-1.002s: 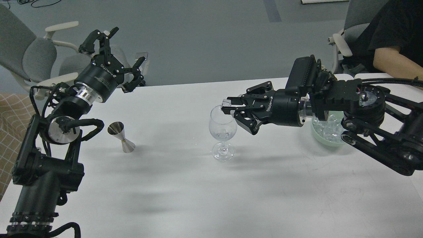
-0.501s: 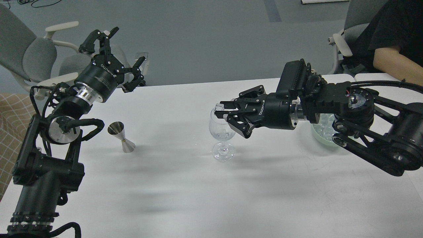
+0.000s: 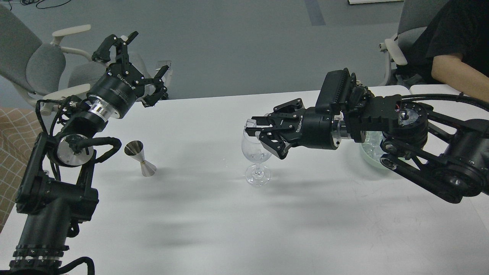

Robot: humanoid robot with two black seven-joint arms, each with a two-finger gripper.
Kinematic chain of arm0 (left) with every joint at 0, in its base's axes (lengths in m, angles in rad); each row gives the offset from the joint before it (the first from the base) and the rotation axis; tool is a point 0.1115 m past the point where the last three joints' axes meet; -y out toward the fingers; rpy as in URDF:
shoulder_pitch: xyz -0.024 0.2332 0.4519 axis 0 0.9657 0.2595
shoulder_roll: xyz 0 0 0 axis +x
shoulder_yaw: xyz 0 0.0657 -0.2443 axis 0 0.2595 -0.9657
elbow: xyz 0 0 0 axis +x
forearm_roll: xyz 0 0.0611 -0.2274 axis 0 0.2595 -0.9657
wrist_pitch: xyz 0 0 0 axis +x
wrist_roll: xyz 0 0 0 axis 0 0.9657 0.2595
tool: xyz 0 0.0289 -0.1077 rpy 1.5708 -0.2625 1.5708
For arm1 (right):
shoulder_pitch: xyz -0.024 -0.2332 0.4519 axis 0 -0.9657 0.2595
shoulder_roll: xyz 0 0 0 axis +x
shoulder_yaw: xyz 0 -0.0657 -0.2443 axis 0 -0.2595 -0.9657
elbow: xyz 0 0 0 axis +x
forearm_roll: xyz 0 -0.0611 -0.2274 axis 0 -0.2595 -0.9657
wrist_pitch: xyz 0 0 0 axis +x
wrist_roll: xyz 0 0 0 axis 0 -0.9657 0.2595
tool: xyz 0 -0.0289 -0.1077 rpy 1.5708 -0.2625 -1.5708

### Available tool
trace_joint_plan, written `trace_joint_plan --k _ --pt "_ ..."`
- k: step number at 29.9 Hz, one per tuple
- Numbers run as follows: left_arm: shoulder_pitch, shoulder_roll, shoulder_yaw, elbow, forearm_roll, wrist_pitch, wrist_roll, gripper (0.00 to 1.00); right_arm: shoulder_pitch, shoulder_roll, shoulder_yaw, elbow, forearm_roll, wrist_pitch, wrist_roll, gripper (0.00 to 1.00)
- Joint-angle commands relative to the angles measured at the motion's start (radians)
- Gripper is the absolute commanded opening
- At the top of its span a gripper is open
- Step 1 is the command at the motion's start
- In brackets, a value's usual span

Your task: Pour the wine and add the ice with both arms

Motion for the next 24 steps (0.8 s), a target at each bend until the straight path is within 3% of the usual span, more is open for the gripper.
trace_joint_plan --k 1,7,14,15,18,24 --pt "-0.001 0.001 -0.001 -0.002 0.000 0.000 0.000 0.98 -0.001 0.002 0.000 0.000 0.000 0.000 -0.001 0.33" --pt "-0.001 0.001 -0.004 0.000 0.000 0.000 0.000 0.98 0.001 0.000 0.000 0.000 0.000 0.000 -0.001 0.38" --pt "-0.001 0.003 -0.004 0.000 -0.001 0.000 0.000 0.98 0.002 0.003 0.008 0.002 0.000 0.000 -0.001 0.53" --pt "-0.001 0.003 -0.004 0.000 -0.001 0.000 0.000 0.98 0.005 0.003 0.020 0.002 0.000 0.000 -0.003 0.61" --pt "-0.001 0.006 -0.004 0.000 -0.001 0.000 0.000 0.98 0.012 0.006 0.105 -0.003 0.002 -0.006 0.000 1.00" --pt "-0.009 0.010 -0.004 0.008 -0.003 0.000 -0.002 0.98 0.094 0.019 0.251 -0.136 0.209 -0.002 0.002 1.00"
